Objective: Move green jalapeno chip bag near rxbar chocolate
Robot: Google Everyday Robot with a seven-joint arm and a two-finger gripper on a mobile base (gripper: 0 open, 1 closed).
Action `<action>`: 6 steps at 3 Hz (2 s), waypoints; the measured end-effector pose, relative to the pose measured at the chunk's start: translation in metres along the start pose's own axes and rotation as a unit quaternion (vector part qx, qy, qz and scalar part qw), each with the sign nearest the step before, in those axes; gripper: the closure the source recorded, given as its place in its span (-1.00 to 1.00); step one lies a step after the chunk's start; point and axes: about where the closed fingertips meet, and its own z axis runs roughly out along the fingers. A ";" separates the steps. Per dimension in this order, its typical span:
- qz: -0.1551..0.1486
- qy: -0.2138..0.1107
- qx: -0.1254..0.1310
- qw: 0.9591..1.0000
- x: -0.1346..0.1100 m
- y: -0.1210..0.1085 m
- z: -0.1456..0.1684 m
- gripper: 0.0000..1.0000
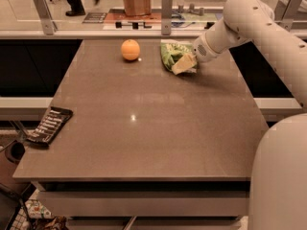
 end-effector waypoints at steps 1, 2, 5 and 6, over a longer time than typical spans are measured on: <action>0.000 0.000 0.000 1.000 -0.003 0.001 -0.004 1.00; 0.000 0.000 0.000 1.000 -0.004 0.001 -0.004 1.00; 0.000 0.000 0.000 1.000 -0.004 0.001 -0.005 1.00; -0.026 -0.009 -0.038 0.999 -0.014 0.013 -0.031 1.00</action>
Offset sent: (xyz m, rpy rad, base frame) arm 0.0000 0.0000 0.0043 0.0000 0.0001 0.0001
